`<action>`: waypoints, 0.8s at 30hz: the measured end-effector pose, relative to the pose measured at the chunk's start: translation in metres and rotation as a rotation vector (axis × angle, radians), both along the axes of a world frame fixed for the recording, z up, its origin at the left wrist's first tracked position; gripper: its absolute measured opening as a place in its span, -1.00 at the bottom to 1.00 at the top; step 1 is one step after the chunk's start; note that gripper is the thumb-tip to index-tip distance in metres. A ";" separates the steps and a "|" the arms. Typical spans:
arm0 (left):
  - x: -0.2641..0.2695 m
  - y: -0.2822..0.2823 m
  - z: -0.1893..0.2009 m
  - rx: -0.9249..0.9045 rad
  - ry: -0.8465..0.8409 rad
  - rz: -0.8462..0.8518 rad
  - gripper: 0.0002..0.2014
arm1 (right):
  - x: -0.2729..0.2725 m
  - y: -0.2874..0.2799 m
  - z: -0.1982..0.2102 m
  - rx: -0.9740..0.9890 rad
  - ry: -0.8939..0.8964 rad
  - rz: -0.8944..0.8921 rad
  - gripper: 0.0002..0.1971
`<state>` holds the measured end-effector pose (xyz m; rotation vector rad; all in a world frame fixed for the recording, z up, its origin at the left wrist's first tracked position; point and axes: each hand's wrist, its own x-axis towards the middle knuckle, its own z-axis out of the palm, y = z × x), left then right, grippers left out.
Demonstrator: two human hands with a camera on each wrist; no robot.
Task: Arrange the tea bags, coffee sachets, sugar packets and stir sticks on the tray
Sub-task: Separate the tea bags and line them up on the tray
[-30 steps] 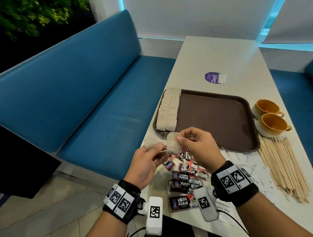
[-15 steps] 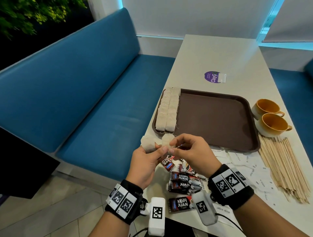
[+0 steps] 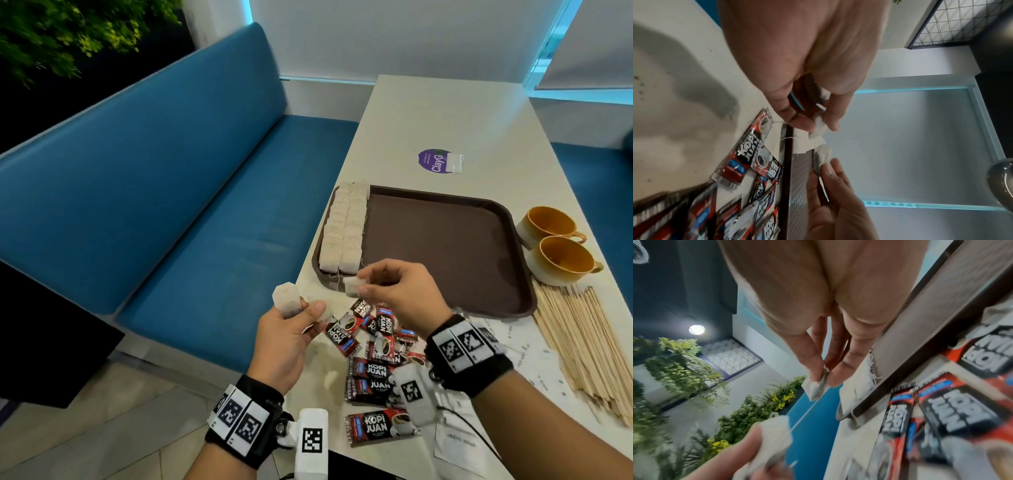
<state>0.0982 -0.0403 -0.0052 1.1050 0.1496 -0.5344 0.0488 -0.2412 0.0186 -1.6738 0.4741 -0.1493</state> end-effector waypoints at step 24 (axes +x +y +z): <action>0.001 0.017 0.001 0.041 0.017 -0.063 -0.88 | 0.080 -0.020 -0.026 -0.522 0.337 0.048 -0.82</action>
